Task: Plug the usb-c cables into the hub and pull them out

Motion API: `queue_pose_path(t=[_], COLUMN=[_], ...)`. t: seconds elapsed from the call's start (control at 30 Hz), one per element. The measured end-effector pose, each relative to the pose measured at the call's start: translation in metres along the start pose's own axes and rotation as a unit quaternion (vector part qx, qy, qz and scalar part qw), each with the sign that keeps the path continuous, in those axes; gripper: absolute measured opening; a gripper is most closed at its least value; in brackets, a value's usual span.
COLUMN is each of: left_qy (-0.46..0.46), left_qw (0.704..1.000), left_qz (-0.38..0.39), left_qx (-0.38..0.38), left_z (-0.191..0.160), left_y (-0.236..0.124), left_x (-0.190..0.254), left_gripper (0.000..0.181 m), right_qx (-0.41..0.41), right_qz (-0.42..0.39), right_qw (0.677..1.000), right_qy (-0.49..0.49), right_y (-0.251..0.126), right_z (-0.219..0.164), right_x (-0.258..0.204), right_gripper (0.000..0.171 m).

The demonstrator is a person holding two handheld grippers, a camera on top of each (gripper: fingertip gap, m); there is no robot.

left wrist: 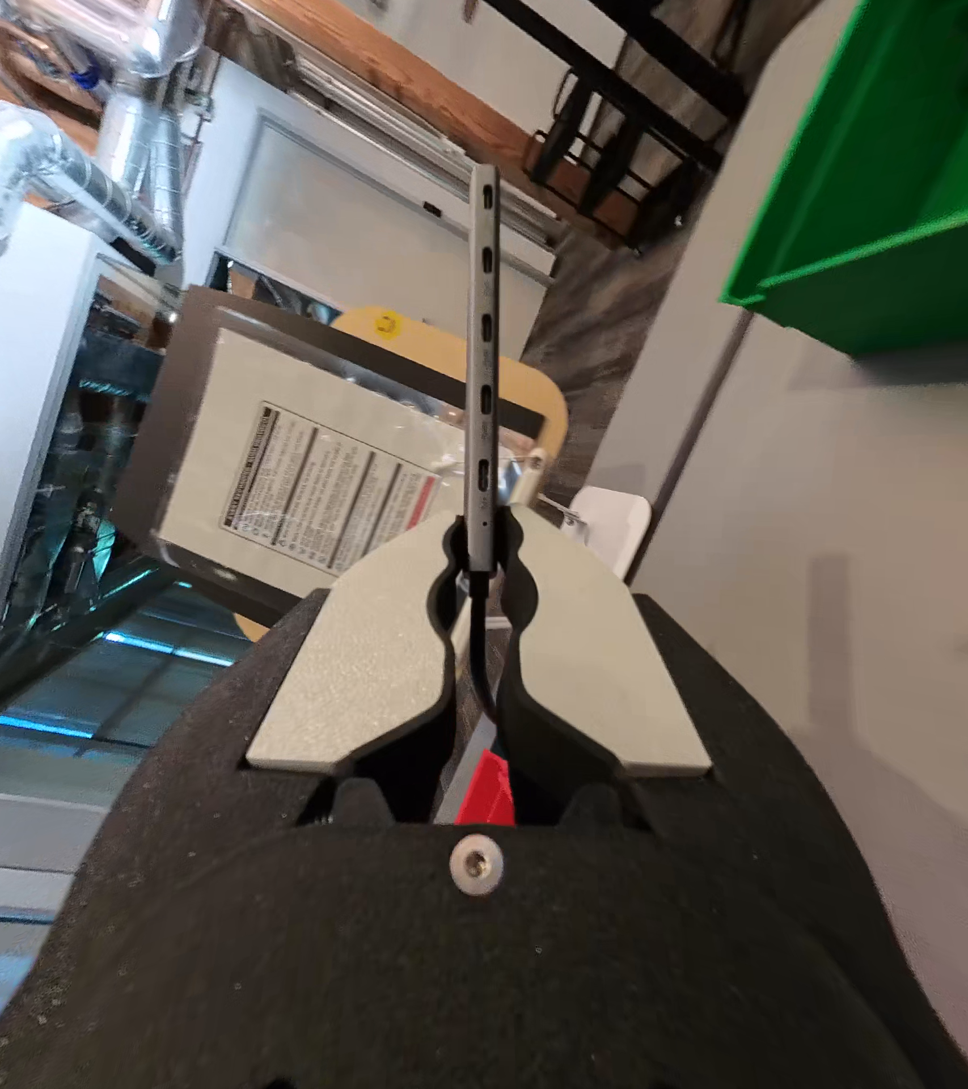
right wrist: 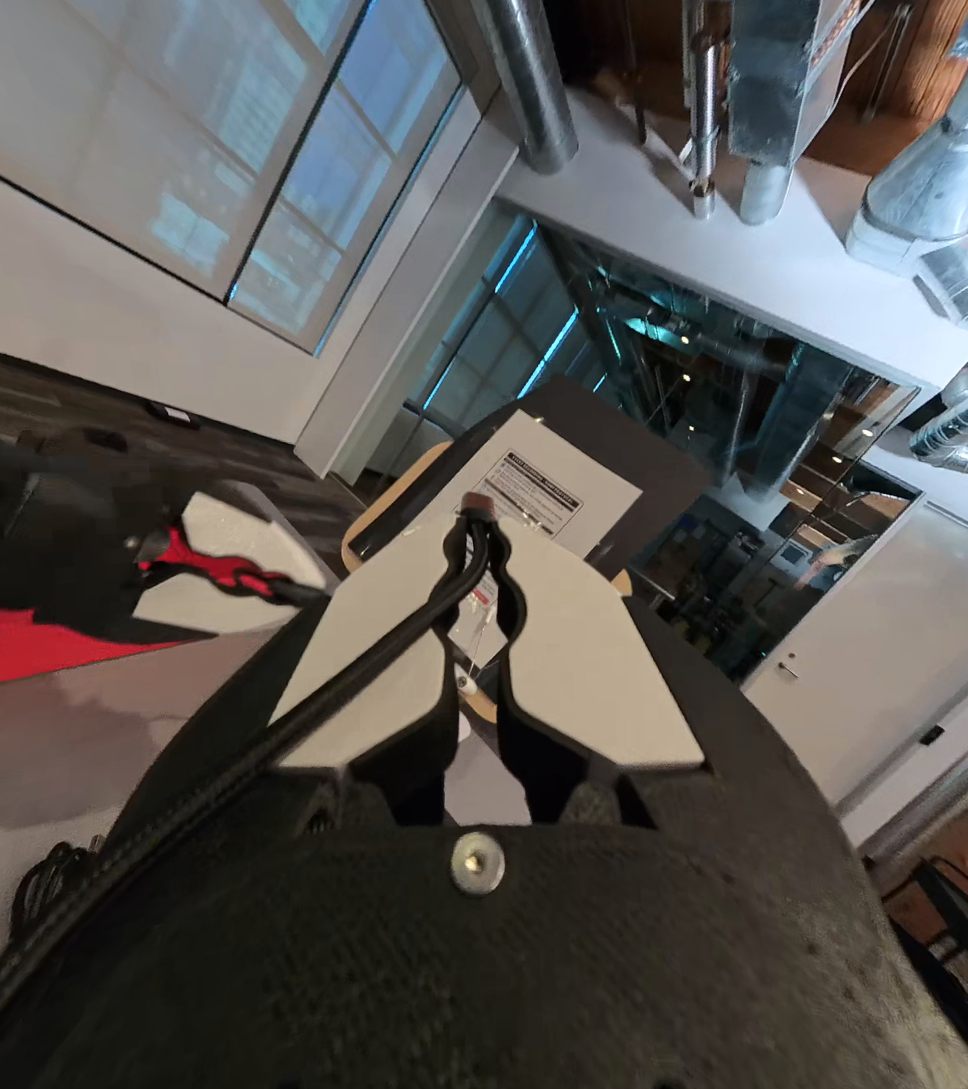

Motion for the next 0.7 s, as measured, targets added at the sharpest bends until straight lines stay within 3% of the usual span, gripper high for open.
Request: queue_pose_path(t=[0.13, 0.3, 0.47, 0.7], left_qy=[-0.021, -0.004, 0.000, -0.005], left_qw=[0.997, 0.991, 0.988, 0.986], left_qz=[0.068, 0.127, 0.141, 0.148], left_qx=[0.015, 0.046, 0.061, 0.078], left_z=[0.001, -0.012, -0.011, -0.003], left_y=[-0.005, -0.023, -0.027, -0.036], left_x=[-0.036, -0.044, -0.046, -0.047], left_gripper=[0.010, 0.010, 0.010, 0.010], right_qx=[-0.028, -0.027, -0.025, -0.026], right_qz=[0.002, 0.011, -0.003, -0.025], right_qw=[0.999, 0.997, 0.992, 0.995], right_qy=[-0.027, -0.068, -0.124, -0.096], right_y=[0.021, 0.039, 0.047, 0.053], right_z=[-0.005, -0.004, -0.007, -0.015], right_x=[-0.031, -0.076, -0.105, -0.110], right_gripper=[0.007, 0.007, 0.007, 0.007])
Point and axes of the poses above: each gripper's, where its closed fingertips meet, y out along the fingers, z out of its top, x = y × z across the jaws, the point moved 6 cm from there along -y, back along the fingers, and after that the axes turned 12 degrees about -z, right-handed, at the moved point
